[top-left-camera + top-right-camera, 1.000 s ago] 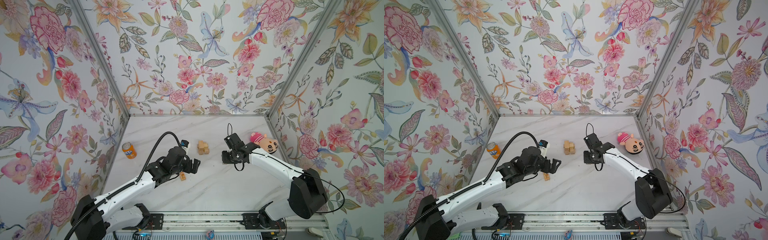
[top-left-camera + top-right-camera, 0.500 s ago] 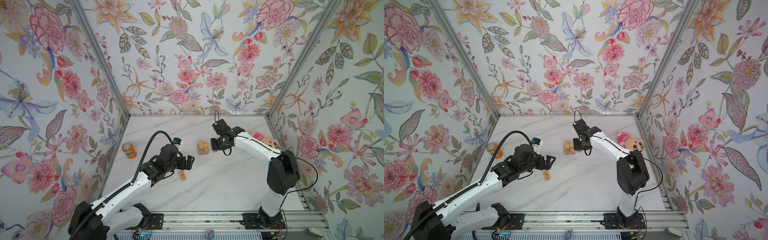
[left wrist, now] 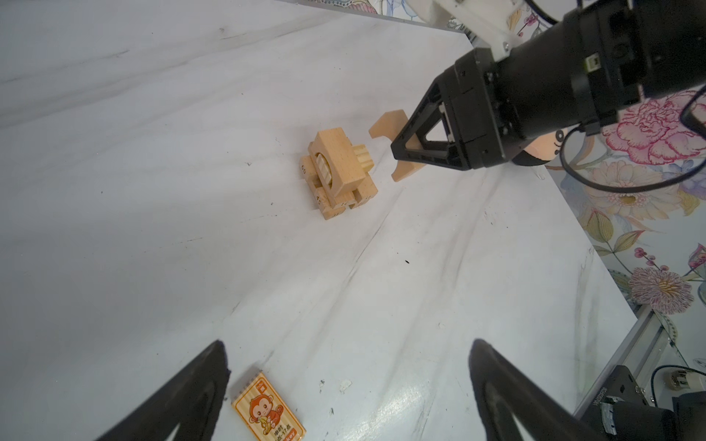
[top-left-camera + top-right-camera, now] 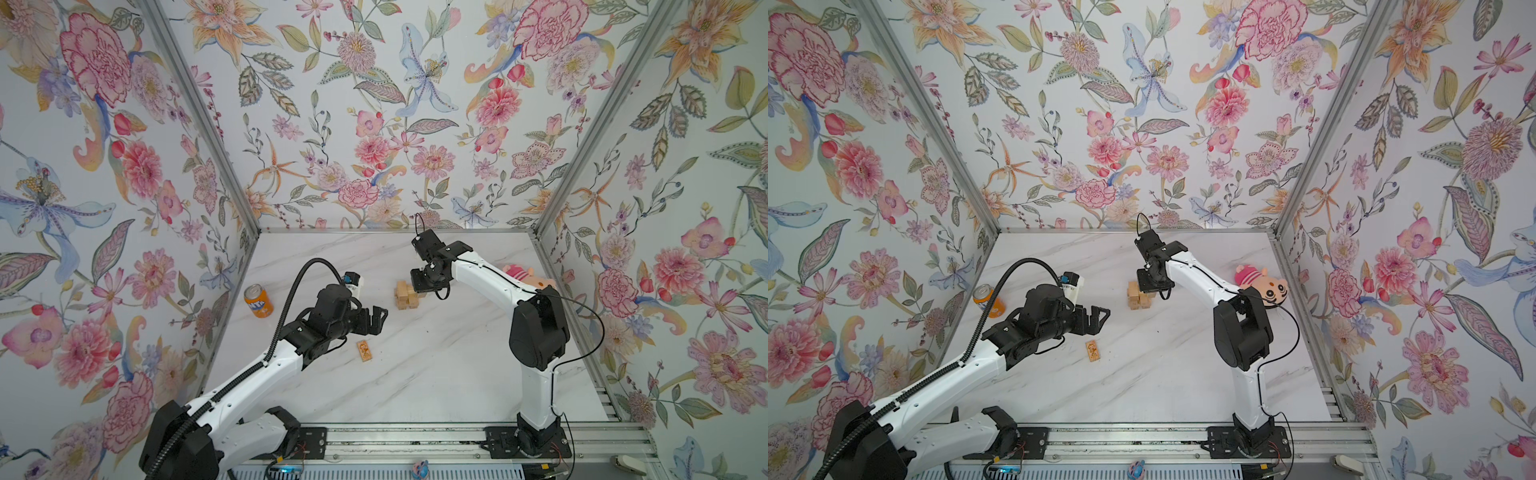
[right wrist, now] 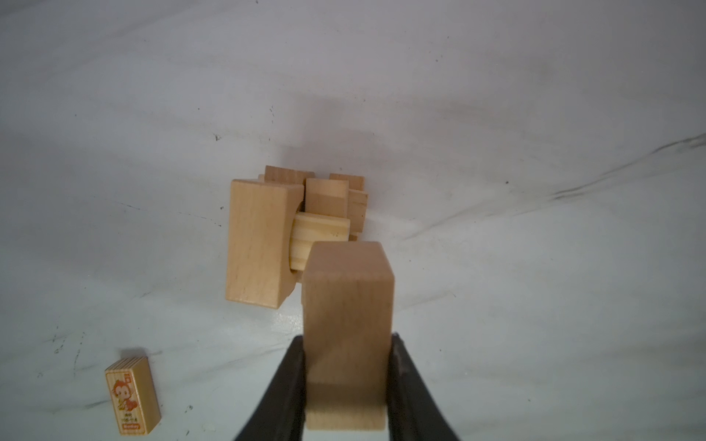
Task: Build the wood block tower
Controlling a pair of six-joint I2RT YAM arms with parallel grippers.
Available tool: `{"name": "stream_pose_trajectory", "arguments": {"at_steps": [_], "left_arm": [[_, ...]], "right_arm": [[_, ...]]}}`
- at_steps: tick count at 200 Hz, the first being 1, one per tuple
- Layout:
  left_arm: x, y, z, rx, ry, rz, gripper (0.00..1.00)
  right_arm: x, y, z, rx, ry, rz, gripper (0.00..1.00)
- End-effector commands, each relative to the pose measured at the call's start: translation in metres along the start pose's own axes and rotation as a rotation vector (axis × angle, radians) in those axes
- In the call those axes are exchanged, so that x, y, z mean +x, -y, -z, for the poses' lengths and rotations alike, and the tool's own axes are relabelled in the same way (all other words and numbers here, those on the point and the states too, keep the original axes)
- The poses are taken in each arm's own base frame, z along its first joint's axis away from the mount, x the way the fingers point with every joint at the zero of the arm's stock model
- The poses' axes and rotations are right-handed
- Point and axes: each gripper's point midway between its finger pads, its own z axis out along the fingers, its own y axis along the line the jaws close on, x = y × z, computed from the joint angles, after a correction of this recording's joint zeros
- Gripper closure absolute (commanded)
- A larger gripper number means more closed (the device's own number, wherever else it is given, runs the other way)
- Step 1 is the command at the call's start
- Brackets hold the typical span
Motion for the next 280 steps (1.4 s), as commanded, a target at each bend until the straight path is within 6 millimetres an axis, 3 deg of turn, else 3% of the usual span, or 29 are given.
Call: {"name": "stream_pose_trajectory", "arguments": {"at_steps": [1, 129, 280], "left_arm": [[0.001, -0.002, -0.002, 0.01, -0.003, -0.011, 0.01], [0.003, -0.01, -0.004, 0.015, -0.008, -0.001, 0.01], [0.003, -0.003, 0.0, 0.054, -0.004, -0.011, 0.01]], "right_arm": [[0.0, -0.001, -0.002, 0.009, -0.026, 0.018, 0.76], [-0.005, -0.007, -0.019, 0.015, -0.057, 0.014, 0.76], [-0.003, -0.01, -0.023, 0.026, -0.067, -0.004, 0.74]]}}
